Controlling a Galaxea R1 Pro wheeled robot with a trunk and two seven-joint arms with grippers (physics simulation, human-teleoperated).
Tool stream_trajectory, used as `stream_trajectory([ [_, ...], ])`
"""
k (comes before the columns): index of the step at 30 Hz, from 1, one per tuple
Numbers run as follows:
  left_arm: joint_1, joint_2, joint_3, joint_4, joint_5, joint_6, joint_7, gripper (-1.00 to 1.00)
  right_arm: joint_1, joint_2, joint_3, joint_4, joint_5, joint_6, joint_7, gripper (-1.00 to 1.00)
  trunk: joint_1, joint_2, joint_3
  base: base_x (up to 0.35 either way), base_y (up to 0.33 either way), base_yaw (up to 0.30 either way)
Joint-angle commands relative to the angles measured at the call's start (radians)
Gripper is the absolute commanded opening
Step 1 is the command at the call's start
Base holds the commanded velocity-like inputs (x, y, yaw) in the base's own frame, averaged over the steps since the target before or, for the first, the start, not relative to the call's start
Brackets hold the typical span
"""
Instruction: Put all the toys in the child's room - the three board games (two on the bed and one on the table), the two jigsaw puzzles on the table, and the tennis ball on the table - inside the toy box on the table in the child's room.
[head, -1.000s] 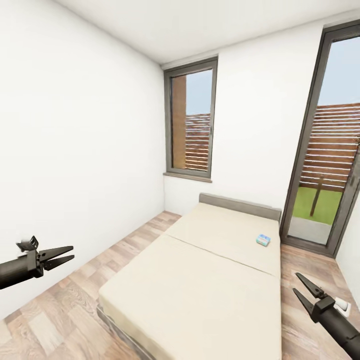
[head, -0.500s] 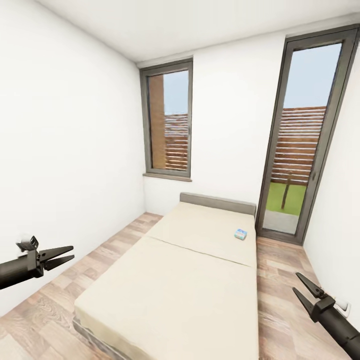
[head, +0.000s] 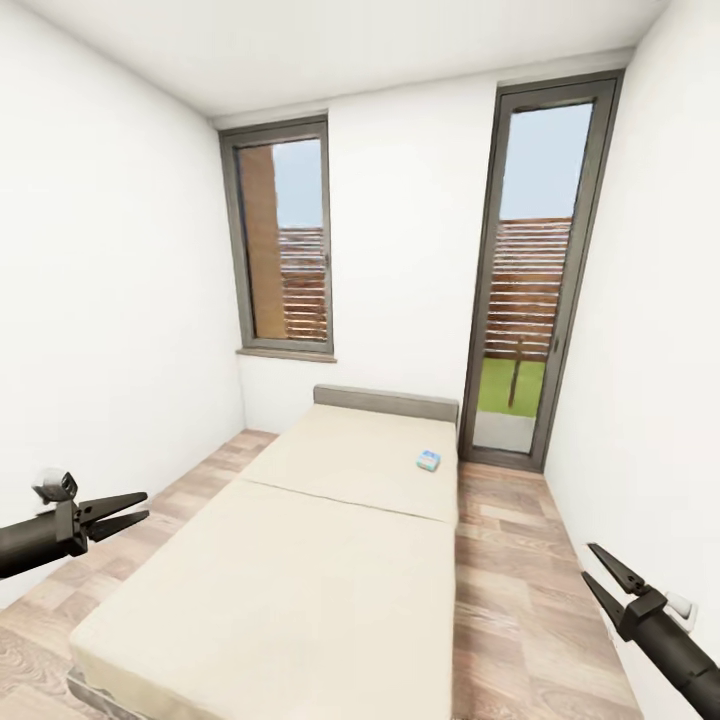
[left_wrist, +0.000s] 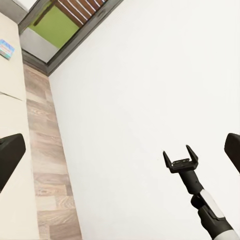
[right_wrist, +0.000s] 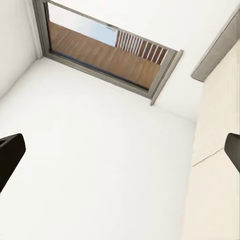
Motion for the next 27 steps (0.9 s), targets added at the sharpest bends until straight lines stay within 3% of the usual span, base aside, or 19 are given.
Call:
stream_trajectory([
  [1,0.0,0.0,0.0,0.0,-0.002,0.004,-0.004,1.0,-0.001,0.001,-0.001,0.001,-0.002,0.005,0.001,1.0,0.0,-0.001,-0.001,0.0,-0.278,-0.096],
  [4,0.0,0.0,0.001,0.0,-0.002,0.003,-0.003,1.0,-0.001,0.002,0.006,-0.002,0.004,-0.004,0.002,1.0,0.0,-0.001,-0.001,0.0,-0.166,-0.044],
  [10,0.0,0.0,0.001,0.0,-0.002,0.002,-0.003,1.0,-0.001,0.001,0.062,-0.005,0.009,-0.022,0.001,1.0,0.0,-0.001,-0.001,0.0,-0.039,-0.01],
  [23,0.0,0.0,0.003,0.0,-0.003,0.002,-0.003,1.0,-0.001,0.002,0.088,-0.084,0.011,-0.026,-0.012,1.0,0.0,-0.001,0.0,0.0,-0.058,0.017],
  [27,0.0,0.0,0.002,0.0,-0.004,0.002,-0.002,1.0,-0.001,0.002,0.131,-0.12,0.019,-0.028,-0.014,1.0,0.0,-0.001,0.004,0.036,-0.238,0.157],
])
